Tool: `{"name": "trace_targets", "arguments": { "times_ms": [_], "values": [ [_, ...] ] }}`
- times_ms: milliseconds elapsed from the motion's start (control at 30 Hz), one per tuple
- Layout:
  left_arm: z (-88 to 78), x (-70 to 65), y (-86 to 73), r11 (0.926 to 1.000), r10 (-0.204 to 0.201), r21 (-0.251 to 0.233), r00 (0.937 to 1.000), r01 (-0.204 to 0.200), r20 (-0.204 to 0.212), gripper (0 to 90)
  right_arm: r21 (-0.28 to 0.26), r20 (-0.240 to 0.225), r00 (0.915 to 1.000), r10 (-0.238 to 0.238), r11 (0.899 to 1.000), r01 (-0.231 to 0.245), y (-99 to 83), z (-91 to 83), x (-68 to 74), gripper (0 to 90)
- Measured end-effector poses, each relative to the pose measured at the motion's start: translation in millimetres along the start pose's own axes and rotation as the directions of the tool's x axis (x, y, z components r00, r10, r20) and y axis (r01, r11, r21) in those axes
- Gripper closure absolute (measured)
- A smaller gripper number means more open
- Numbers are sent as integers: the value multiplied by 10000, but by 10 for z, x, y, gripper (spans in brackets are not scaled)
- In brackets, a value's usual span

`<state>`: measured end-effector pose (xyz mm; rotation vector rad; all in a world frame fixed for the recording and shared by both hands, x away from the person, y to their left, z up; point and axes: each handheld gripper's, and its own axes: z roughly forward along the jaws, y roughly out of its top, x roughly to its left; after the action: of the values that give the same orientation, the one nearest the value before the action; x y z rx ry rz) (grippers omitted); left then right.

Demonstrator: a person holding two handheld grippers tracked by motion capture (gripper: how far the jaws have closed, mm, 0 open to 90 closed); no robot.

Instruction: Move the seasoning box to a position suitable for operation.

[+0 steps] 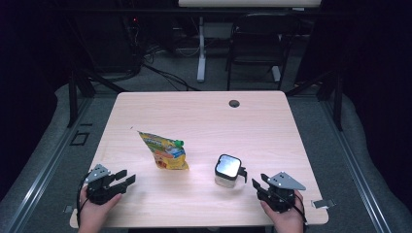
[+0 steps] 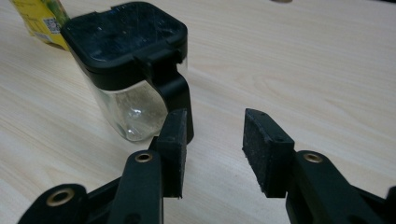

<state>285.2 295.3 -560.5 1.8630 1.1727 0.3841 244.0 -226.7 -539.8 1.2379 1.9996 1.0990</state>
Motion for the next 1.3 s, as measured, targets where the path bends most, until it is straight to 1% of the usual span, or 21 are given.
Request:
{"name": "trace_targets", "arguments": {
  "times_ms": [167,200,300,333,367,433,467,567,633,667,700,767,800,867,900,967,1000,1033,1100,1133,1300],
  "values": [
    [13,-18,2,10000,29,-21,9998,-28,195,572,16,-113,9998,-140,9999,141,24,-5,62,600],
    [8,-30,-2,10000,78,9,9997,-78,228,576,192,-222,9994,-273,9994,278,35,4,83,591],
    [-5,-36,-4,9999,161,28,9997,-162,200,579,181,-251,9991,-335,9993,339,42,29,100,582],
    [-22,-39,-3,9998,181,95,9997,-183,184,579,209,-297,9992,-261,9994,267,46,41,107,580],
    [-32,-42,-7,9998,186,24,9997,-187,175,579,199,-313,9993,-196,9996,203,47,56,114,577],
    [-61,-47,-12,9998,199,55,9997,-200,153,579,219,-332,9992,-207,9995,214,47,86,123,577],
    [-65,-50,-18,9998,216,-26,9997,-216,111,579,327,-448,9986,-292,9990,306,53,108,128,577],
    [-87,-49,-29,9997,234,33,9997,-234,102,578,321,-515,9980,-378,9987,395,66,123,140,577],
    [-95,-48,-38,9996,263,-47,9996,-263,73,578,349,-565,9971,-501,9980,521,84,140,153,576],
    [-106,-47,-38,9997,228,-3,9997,-228,79,578,435,-494,9967,-645,9968,667,100,181,165,576],
    [-103,-48,-45,9998,186,-125,9998,-186,62,578,435,-494,9967,-645,9968,667,100,181,165,576],
    [-109,-46,-51,9998,173,-100,9998,-173,57,578,491,-366,9964,-760,9958,777,112,243,163,578],
    [-114,-45,-55,9998,187,-30,9998,-187,88,578,660,-380,9961,-799,9944,823,116,304,148,599],
    [-114,-46,-58,9998,185,-37,9998,-185,96,578,661,-409,9963,-763,9947,788,111,335,144,612],
    [-114,-46,-59,9998,173,-34,9998,-173,113,577,835,-446,9961,-767,9933,802,109,353,143,630],
    [-113,-45,-58,9999,148,-35,9998,-147,132,575,946,-398,9952,-898,9911,932,95,391,151,654],
    [-107,-49,-58,9999,130,-53,9998,-129,163,575,1059,-354,9938,-1052,9885,1084,89,411,156,681],
    [-107,-49,-58,9999,130,-53,9998,-129,163,575,1059,-354,9938,-1052,9885,1084,89,411,156,681],
    [-101,-53,-58,9999,159,-68,9997,-158,165,575,1108,-429,9924,-1152,9867,1193,85,423,161,736],
    [-104,-53,-56,9998,212,-54,9996,-211,173,575,1077,-335,9905,-1333,9848,1362,81,428,174,752],
    [-120,-44,-58,9999,146,-93,9997,-145,171,573,1077,-474,9916,-1204,9863,1249,79,423,165,754]
  ]
}}
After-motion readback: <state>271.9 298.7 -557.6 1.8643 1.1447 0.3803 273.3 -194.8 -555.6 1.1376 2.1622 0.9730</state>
